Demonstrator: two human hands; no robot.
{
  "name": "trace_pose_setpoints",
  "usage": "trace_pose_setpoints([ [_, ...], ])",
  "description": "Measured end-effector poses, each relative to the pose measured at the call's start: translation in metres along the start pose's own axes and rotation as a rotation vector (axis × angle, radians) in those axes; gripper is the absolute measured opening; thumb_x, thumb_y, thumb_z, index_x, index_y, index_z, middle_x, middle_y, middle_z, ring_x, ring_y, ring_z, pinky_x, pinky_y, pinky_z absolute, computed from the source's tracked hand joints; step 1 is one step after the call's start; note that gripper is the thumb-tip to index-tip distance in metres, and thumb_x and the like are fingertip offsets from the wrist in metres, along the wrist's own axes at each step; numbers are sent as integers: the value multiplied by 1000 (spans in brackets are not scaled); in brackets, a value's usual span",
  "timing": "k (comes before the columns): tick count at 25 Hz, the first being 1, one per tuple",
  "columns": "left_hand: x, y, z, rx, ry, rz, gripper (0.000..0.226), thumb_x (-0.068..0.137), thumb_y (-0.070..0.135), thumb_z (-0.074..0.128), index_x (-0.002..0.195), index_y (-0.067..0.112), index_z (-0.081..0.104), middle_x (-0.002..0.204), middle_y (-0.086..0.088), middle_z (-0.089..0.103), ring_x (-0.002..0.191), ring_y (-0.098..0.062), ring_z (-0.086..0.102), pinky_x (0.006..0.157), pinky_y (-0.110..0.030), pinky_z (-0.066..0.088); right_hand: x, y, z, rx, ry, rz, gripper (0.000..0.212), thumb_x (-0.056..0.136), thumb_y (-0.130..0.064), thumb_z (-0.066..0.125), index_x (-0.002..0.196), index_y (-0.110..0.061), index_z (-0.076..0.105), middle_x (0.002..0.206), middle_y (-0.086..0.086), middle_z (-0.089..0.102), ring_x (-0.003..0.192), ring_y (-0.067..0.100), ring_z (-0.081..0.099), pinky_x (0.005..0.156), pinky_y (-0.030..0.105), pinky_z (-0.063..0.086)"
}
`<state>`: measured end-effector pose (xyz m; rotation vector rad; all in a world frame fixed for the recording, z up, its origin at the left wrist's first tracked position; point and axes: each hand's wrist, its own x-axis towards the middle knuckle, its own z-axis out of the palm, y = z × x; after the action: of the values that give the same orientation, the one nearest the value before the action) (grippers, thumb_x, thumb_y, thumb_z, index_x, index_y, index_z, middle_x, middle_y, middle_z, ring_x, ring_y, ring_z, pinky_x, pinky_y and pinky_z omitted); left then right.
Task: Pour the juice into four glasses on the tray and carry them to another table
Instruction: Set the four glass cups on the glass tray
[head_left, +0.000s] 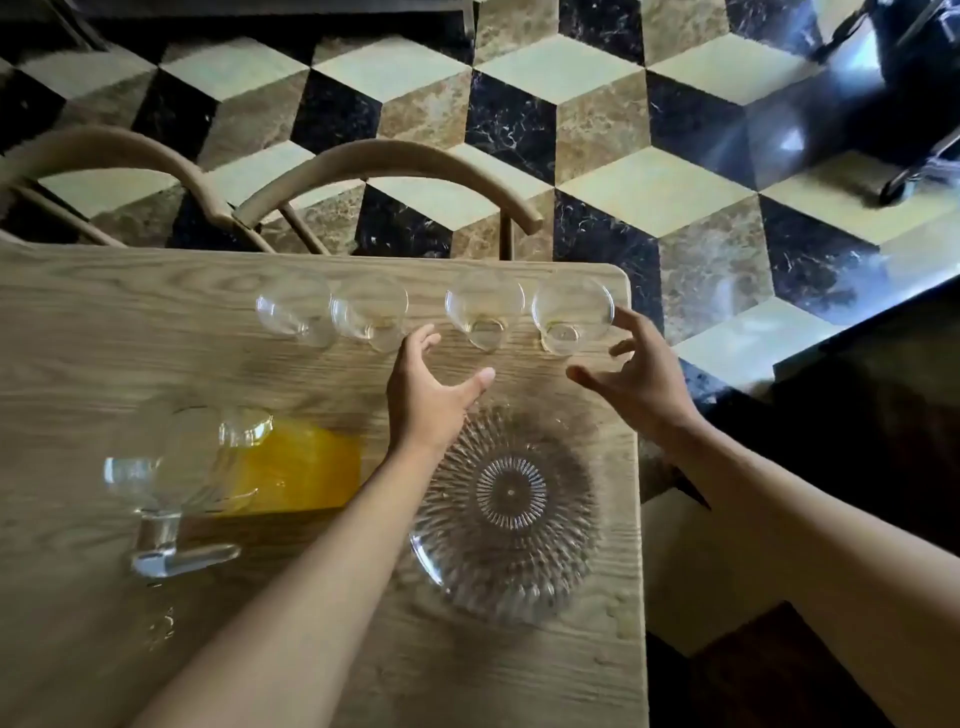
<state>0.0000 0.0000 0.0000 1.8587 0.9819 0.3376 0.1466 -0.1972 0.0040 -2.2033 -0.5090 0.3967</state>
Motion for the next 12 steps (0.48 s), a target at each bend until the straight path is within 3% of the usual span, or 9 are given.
trace_pose_setpoints([
  [4, 18, -3, 18, -25, 4, -25, 86, 70, 27, 95, 142, 18, 50, 134, 8, 54, 128, -11, 52, 110, -23, 37, 25, 10, 3, -19, -30, -25, 86, 67, -33, 93, 141, -21, 51, 119, -11, 58, 82, 6, 55, 64, 3, 38],
  [7, 25, -3, 28, -35, 30, -69, 96, 70, 29, 96, 150, 15, 43, 144, 1, 53, 131, -13, 48, 110, -24, 37, 28, 9, 9, 75, -45, -24, 85, 65, -26, 94, 140, -21, 54, 114, -22, 59, 90, -14, 59, 74, 0, 40],
  [8, 25, -2, 32, -48, 24, -91, 100, 69, 29, 96, 152, 14, 41, 150, -3, 51, 131, -14, 47, 110, -25, 38, 29, 11, 10, 100, -64, -13, 84, 66, -23, 95, 140, -19, 54, 118, -22, 59, 94, -20, 57, 78, -4, 37],
  [12, 28, -4, 43, -120, 5, -129, 109, 67, 31, 97, 155, 9, 36, 159, -13, 45, 140, -17, 45, 112, -27, 38, 32, 11, 13, 141, -67, 4, 82, 68, -21, 94, 140, -13, 56, 130, -7, 62, 100, -19, 57, 83, -5, 36],
])
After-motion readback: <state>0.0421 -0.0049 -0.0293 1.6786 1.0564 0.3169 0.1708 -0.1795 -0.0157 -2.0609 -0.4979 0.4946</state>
